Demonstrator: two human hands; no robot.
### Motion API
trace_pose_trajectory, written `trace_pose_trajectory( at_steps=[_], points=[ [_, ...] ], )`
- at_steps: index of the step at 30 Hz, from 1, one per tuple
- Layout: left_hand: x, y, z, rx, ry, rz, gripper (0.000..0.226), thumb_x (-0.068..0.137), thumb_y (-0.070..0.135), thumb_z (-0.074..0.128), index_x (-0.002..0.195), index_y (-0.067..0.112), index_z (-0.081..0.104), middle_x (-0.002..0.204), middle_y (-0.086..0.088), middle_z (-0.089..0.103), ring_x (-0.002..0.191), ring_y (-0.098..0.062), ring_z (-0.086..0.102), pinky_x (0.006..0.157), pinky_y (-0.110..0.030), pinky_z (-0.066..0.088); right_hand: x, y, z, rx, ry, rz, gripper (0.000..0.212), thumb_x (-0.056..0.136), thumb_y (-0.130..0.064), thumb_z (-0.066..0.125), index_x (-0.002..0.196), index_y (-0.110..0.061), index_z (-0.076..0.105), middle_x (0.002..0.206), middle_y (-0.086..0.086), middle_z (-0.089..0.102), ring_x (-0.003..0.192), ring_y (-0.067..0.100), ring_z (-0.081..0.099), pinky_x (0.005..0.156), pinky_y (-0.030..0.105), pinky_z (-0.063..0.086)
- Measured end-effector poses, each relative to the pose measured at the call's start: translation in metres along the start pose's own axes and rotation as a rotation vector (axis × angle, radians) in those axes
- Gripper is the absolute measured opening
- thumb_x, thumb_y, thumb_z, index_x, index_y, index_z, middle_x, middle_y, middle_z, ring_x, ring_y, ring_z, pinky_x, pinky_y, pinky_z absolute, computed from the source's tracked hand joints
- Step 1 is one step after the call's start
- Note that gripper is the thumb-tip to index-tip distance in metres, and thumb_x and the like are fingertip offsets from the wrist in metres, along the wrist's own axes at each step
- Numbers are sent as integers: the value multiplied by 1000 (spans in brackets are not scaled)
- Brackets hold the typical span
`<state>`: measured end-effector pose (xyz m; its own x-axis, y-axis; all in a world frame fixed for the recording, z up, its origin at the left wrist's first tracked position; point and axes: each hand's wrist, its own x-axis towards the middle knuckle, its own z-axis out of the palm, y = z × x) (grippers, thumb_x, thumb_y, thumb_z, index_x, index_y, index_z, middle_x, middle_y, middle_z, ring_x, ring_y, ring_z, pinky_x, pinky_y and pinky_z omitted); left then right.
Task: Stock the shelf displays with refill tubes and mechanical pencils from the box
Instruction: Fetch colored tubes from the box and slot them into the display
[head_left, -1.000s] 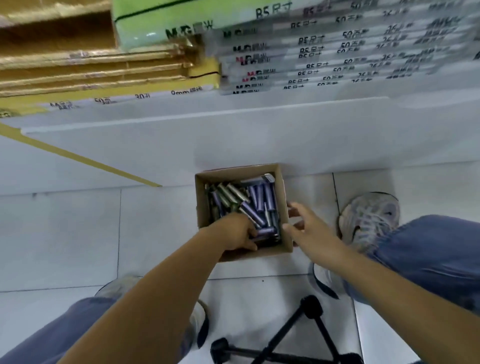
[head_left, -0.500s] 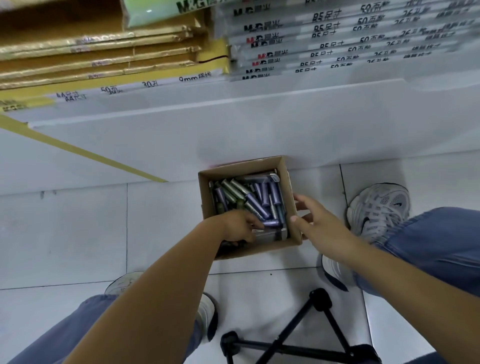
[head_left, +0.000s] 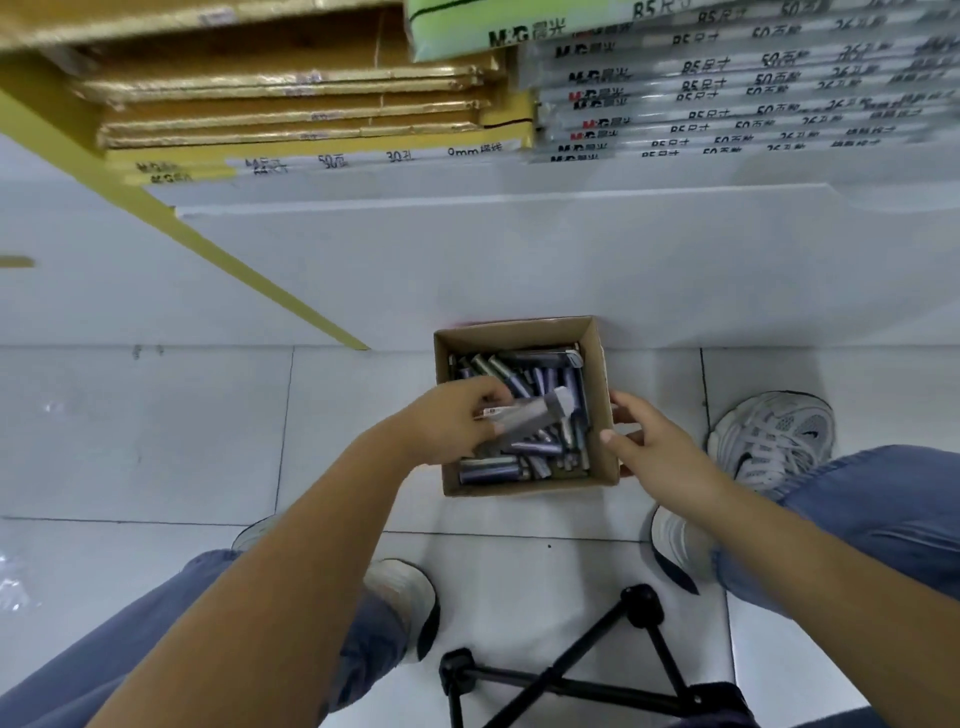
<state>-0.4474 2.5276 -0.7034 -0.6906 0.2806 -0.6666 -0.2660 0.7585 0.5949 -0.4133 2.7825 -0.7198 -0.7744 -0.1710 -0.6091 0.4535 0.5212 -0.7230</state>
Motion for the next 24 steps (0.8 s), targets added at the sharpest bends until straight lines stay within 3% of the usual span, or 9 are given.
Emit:
trace_pose_trajectory(
  at_steps=[2,5,8,11,15,19,24],
  points=[
    [-26,-8,-12,-161,117,6,17,96,18,62,110,28,61,102,1,66,90,-22,68,81,-36,60,-1,-1,1,33,18,5,44,98,-18,53,140,-26,43,125,-2,54,94,11,62,71,20,53],
    [-60,-24,-13,-531,222,-21,18,97,15,62,110,27,62,108,-6,69,89,-24,73,78,-33,62,-6,-7,6,-72,170,-42,41,95,-19,58,134,-21,49,121,2,56,97,15,58,83,29,49],
    [-81,-42,4,-815,328,-26,20,98,16,63,116,24,63,114,-11,70,95,-24,73,77,-31,61,-13,-24,16,-303,384,-317,33,93,-27,59,126,-22,53,117,-3,48,102,7,48,87,21,36],
    [-86,-55,24,-1029,408,-58,23,97,17,63,120,18,62,114,-14,69,95,-27,73,77,-34,61,-5,-40,35,-368,334,-474,30,94,-23,58,124,-20,55,118,-3,47,109,8,44,88,12,27],
    [-80,-68,35,-1237,449,-84,18,96,14,63,113,19,65,104,-14,73,90,-26,73,78,-38,61,33,-45,66,-422,327,-294,45,96,-23,55,139,-13,44,146,6,36,136,20,31,112,24,22],
    [-70,-81,33,-1319,450,-77,19,95,13,64,114,19,65,99,-8,75,92,-28,74,74,-35,61,67,-42,88,-431,419,-130,53,97,-26,53,145,-10,37,157,14,15,146,27,14,119,36,19],
    [-61,-86,35,-1330,415,-69,18,94,18,66,110,25,69,106,-13,73,94,-27,73,77,-37,60,82,-30,99,-480,447,-59,53,96,-17,55,145,-11,35,151,14,29,142,29,22,118,40,22]
  ],
)
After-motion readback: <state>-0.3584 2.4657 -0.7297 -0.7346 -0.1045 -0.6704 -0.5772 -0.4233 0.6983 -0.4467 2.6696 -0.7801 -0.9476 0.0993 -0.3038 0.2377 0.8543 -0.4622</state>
